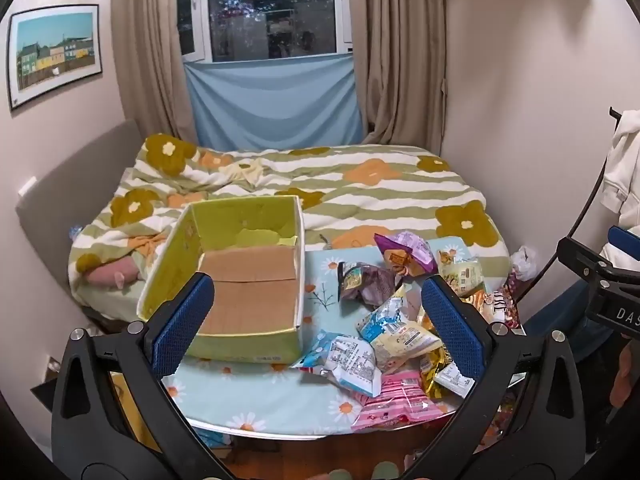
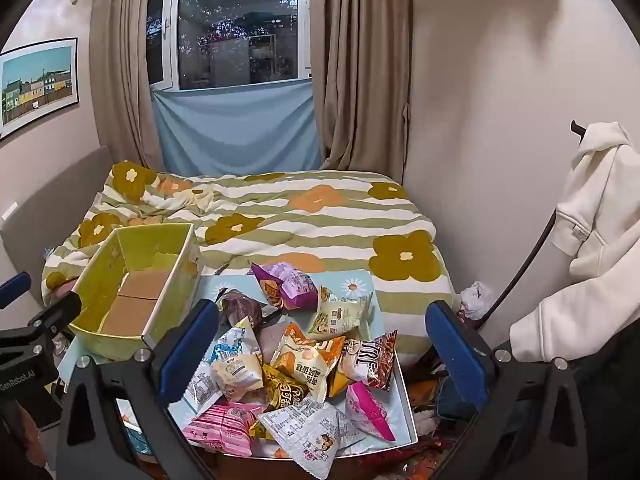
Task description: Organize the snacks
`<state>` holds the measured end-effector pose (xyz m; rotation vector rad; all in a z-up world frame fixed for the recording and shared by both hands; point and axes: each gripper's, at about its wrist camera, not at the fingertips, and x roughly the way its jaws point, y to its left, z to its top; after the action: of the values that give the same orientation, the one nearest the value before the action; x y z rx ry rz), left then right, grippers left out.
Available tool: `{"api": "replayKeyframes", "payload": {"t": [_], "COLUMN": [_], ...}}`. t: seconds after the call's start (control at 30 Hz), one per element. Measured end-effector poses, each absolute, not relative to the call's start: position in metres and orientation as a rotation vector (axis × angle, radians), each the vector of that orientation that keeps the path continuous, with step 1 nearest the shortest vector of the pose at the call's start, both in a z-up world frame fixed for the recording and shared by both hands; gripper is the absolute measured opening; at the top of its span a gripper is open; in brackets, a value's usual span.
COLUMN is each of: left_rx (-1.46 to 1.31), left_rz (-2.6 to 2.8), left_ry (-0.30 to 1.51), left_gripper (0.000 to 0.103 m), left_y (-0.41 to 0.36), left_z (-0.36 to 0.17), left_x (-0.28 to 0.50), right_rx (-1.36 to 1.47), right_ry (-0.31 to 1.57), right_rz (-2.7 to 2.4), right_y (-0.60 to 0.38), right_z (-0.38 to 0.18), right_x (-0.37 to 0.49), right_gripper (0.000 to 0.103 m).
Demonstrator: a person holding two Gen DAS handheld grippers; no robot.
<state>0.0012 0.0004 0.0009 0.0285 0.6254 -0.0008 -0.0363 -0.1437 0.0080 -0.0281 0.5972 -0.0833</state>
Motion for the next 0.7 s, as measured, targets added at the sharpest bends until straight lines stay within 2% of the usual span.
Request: {"api": "replayKeyframes", "payload": {"t": [0.7], "left_rx": [0.019], "left_rz": [0.036], "left_ry": [0.608], "left_gripper": [0.103], "left_y": [-0.003], "left_z": [0.001], "left_x": [-0.006], "right_rx": [-0.019], "right_ry": [0.603], "right_rz": [-0.052], "right_y": [-0.145], "right_z": [0.007], "right_x": [-0.030], "right_gripper": [0.103]}}
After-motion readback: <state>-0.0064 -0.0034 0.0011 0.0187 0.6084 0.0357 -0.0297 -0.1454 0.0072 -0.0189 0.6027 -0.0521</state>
